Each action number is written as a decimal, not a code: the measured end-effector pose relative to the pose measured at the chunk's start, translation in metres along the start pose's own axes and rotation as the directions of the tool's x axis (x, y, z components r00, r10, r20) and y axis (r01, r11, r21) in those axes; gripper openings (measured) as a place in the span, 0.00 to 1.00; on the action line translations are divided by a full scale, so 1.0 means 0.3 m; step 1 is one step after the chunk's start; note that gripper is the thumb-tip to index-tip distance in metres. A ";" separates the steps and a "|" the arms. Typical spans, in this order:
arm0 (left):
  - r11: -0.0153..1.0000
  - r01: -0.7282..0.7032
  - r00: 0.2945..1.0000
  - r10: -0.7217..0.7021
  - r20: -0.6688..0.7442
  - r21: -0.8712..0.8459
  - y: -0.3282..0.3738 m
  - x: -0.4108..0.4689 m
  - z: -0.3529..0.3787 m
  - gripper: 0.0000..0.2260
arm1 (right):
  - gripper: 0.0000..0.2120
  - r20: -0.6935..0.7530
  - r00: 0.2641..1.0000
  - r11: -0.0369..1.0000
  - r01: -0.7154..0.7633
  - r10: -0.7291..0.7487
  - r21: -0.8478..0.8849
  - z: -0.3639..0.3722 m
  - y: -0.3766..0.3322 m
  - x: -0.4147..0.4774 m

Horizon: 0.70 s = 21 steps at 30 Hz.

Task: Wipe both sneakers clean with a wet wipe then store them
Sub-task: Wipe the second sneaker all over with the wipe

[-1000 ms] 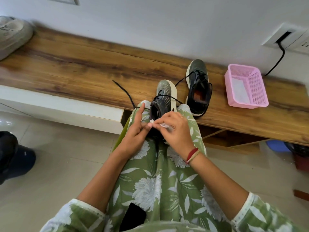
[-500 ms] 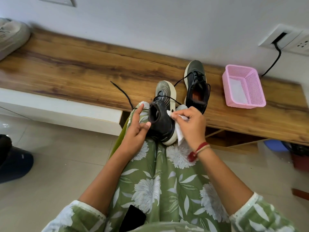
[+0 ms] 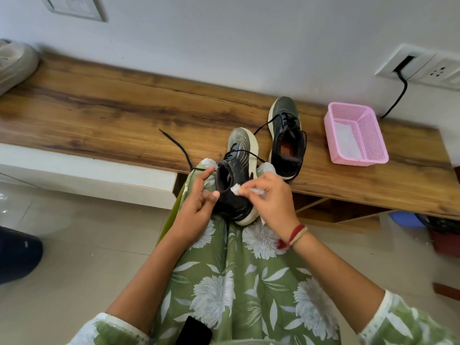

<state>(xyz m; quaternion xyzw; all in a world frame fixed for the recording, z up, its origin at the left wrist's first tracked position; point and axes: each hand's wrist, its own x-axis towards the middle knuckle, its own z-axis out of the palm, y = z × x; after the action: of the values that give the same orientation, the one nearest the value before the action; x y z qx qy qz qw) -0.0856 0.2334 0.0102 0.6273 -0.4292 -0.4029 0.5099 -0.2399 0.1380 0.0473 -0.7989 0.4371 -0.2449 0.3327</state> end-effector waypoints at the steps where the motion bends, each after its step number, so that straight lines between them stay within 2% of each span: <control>1: 1.000 0.010 1.000 -0.010 -0.002 0.013 -0.005 0.000 -0.003 0.23 | 0.02 -0.049 0.997 0.998 -0.065 0.065 -0.001 -0.002 0.010 0.031; 3: 0.998 0.051 0.999 -0.050 0.016 -0.036 0.012 -0.002 -0.002 0.22 | 0.02 -0.118 0.981 0.988 -0.153 0.156 0.031 -0.009 0.021 0.098; 5: 0.994 0.089 0.996 -0.088 0.014 -0.068 0.040 0.005 -0.008 0.17 | 0.03 -0.147 0.971 0.976 -0.168 0.187 0.136 -0.013 0.022 0.148; 7: 0.992 0.040 0.996 -0.031 -0.080 0.116 0.072 0.040 -0.019 0.14 | 0.04 -0.150 0.967 0.964 -0.177 0.208 0.197 -0.015 0.020 0.180; 9: 0.912 -0.056 0.983 0.121 -0.137 0.407 0.098 0.092 -0.032 0.16 | 0.03 -0.127 0.970 0.967 -0.184 0.207 0.175 -0.014 0.012 0.201; 10: 0.848 -0.100 0.978 0.181 -0.107 0.520 0.104 0.122 -0.033 0.21 | 0.03 -0.102 0.974 0.973 -0.186 0.201 0.138 -0.007 0.005 0.207; 12: 0.752 -0.146 0.983 0.185 0.007 0.642 0.089 0.182 -0.018 0.32 | 0.03 -0.037 0.983 0.984 -0.178 0.179 0.029 0.013 -0.016 0.203; 14: 0.743 -0.163 0.986 0.152 0.074 0.649 0.073 0.227 0.016 0.33 | 0.04 -0.006 0.986 0.983 -0.168 0.168 -0.077 0.029 -0.035 0.180; 16: 0.770 -0.157 0.987 0.140 0.076 0.619 0.055 0.250 0.045 0.30 | 0.05 -0.005 0.989 0.979 -0.144 0.145 -0.146 0.030 -0.045 0.143; 21: 0.801 -0.172 0.981 0.193 0.025 0.573 0.008 0.255 0.062 0.25 | 0.05 0.142 0.988 0.985 -0.033 0.057 -0.170 -0.021 -0.052 0.033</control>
<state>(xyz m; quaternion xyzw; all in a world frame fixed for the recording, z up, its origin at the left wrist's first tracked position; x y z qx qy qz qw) -0.0799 0.1549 0.0045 0.7140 -0.5798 -0.1934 0.3416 -0.2310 0.1337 0.0642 -0.8298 0.4485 -0.1404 0.3011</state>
